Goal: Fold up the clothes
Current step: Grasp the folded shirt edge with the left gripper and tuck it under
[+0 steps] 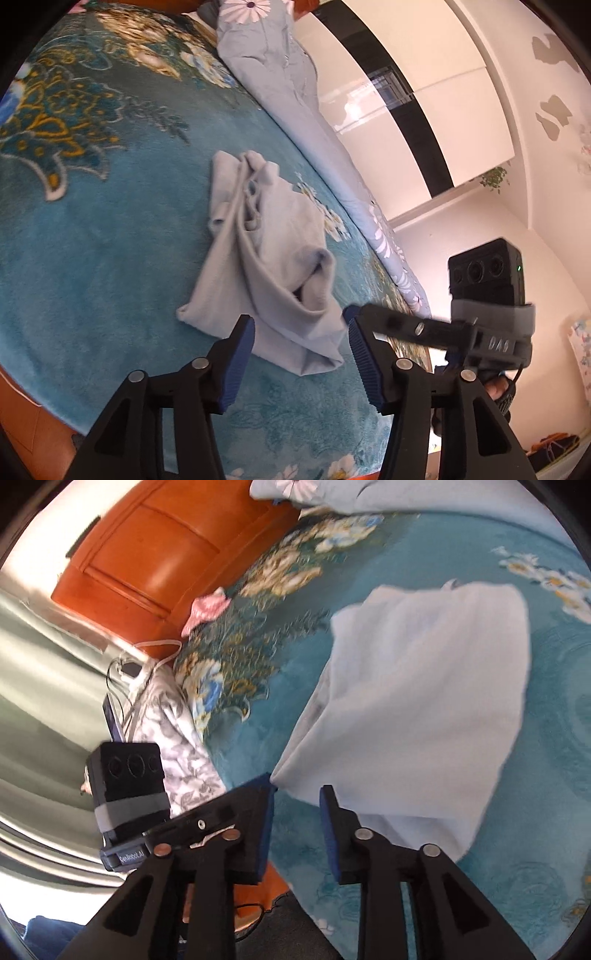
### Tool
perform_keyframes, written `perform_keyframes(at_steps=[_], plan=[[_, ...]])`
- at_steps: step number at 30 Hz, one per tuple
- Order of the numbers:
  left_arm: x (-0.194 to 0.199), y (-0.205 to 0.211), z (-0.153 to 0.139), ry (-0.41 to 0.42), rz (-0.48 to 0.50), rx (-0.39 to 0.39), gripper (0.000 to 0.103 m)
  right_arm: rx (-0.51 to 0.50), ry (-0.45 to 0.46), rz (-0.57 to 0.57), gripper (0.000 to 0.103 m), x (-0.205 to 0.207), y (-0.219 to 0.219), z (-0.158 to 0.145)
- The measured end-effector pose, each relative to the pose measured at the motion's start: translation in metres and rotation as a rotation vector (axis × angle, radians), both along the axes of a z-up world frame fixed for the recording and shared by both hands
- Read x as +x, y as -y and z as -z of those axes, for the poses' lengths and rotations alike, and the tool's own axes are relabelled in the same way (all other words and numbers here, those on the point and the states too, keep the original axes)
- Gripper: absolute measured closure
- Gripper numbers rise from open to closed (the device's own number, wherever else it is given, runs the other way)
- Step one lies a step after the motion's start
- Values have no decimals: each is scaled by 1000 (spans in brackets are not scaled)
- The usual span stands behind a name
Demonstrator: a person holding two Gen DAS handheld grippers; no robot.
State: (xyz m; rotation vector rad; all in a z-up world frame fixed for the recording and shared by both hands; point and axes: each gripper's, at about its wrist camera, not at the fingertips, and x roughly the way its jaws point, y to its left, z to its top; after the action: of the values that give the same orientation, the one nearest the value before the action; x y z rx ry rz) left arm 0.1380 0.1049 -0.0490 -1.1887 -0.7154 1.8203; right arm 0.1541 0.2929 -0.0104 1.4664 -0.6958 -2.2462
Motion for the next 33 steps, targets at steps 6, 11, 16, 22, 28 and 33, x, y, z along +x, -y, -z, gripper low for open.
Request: perform_keyframes(at_steps=[6,11,16,22,28,33], plan=[[-3,-24,3,28,-47,-95,45,138,-56,85,66,-42,-9,-35],[-8,-23,9,44,-84,-104,75,252,-5,67,66,-104,15,-19],[-9,-23,14,37,-78,-90,97,273,85,132,66,-132,18,12],[-11,-15,7,11,-49,29,98,307,35,273,101,-133,-14,-7],[-25,5,14,32,-100,42,98,395,-43,322,101,-161,-14,-40],[-30,30,37,92,-132,8,98,401,94,255,100,-204,11,12]])
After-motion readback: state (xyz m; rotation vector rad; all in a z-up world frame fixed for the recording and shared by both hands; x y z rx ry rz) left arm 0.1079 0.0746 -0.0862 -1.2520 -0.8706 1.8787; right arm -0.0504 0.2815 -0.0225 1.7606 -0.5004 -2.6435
